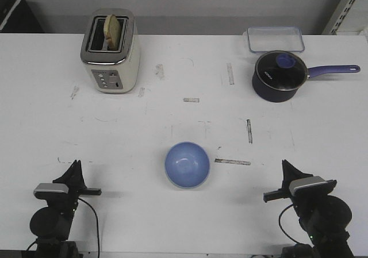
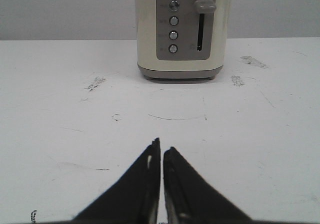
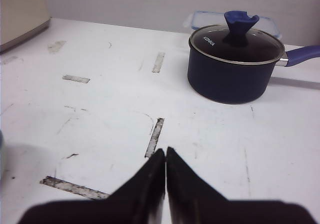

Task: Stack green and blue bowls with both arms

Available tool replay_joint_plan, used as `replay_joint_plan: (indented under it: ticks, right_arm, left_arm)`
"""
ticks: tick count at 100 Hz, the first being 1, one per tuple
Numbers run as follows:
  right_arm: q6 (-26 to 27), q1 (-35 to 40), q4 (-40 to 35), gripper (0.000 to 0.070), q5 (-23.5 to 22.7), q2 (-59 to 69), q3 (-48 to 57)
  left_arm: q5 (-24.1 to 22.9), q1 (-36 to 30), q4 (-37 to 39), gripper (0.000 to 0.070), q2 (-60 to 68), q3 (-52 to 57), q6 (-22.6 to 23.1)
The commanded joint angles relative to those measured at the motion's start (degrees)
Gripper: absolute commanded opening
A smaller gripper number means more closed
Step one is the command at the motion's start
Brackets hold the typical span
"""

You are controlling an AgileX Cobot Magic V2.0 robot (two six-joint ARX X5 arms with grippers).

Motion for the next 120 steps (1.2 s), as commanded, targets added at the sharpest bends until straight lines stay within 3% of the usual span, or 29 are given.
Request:
replay_joint_plan:
  ticks: [1,11,30,72,81,107,120]
  right_arm:
    - [1.8,0.0,0.5,0.0011,5.4,0.1,0.5]
    - [1.8,-0.1,0.6,0.0011,12.2,0.1,0.5]
    - [2.1,-1.9,2.6,0.0007,13.2,-0.3,-1.4]
    - [1.7,-7.6,23.8,0.0001,9.5,-13.0,-23.7]
    - [1.7,-7.6,23.4,0.0001,8.3,-18.1,-27.6]
    - [-2.4,-9.4,21.1,0.0,3.6,-17.5,-27.5]
    - [-2.5,-9.8,21.1,0.0,3.5,-17.5,-27.5]
  left_arm:
    - [0.0,0.1,0.7,0.0001,-0.1,-1.2,-0.1]
    - [0.0,0.1,0.7,0.0001,-0.1,-1.2,-0.1]
    - [0.0,0.1,0.7,0.0001,-0.1,-1.2,-0.1]
    - [0.0,0.1,0.7,0.0001,-0.1,-1.2,-0.1]
    - [0.0,0.0,0.7,0.0001,-0.1,-1.2,-0.1]
    - [0.0,0.1,0.7,0.0001,-0.1,-1.2,-0.1]
    - [0.0,0.1,0.7,0.0001,-0.1,-1.2,-0.1]
